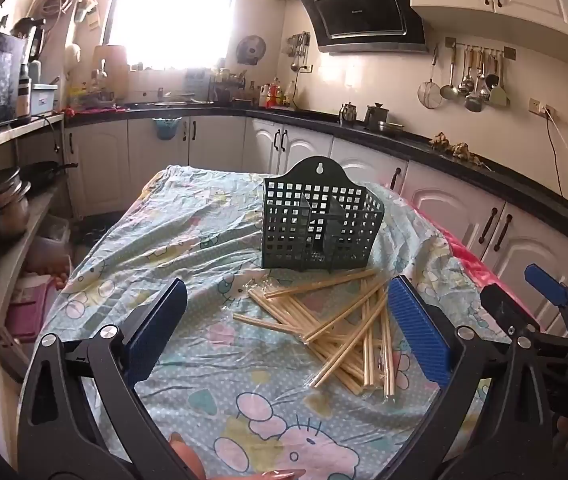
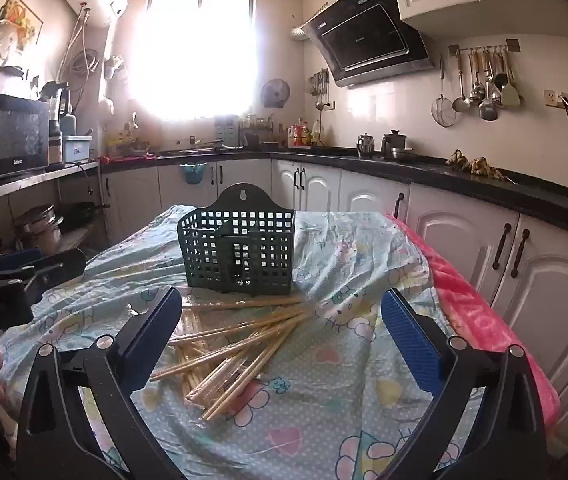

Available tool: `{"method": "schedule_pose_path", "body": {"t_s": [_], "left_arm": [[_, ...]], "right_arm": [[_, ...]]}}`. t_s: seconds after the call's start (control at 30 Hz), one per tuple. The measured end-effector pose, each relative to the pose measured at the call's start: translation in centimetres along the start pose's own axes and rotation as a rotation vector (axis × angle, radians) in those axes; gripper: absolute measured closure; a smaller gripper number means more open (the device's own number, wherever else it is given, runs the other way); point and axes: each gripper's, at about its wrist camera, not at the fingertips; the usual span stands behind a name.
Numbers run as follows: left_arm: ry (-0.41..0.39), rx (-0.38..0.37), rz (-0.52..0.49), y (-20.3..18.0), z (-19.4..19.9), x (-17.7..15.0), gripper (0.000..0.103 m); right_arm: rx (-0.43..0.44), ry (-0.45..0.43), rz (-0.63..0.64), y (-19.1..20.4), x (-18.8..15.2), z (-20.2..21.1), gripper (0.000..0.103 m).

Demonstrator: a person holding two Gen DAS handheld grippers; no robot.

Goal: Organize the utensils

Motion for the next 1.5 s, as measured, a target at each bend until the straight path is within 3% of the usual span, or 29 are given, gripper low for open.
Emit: {"method": "schedule_pose_path", "body": {"t_s": [1.5], "left_arm": [[-0.027, -0.010, 0.013, 0.1, 0.6, 0.7, 0.010]], "right_arm": [[-0.005, -0.055, 0.026, 0.4, 0.7, 1.0, 0.006]]}}
Point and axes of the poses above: each gripper's, at about its wrist camera, not at the fingertips, and z roughly against the way its jaws point, y to its left, x to its top, and after that the axes turned 8 degrees about z, right-handed
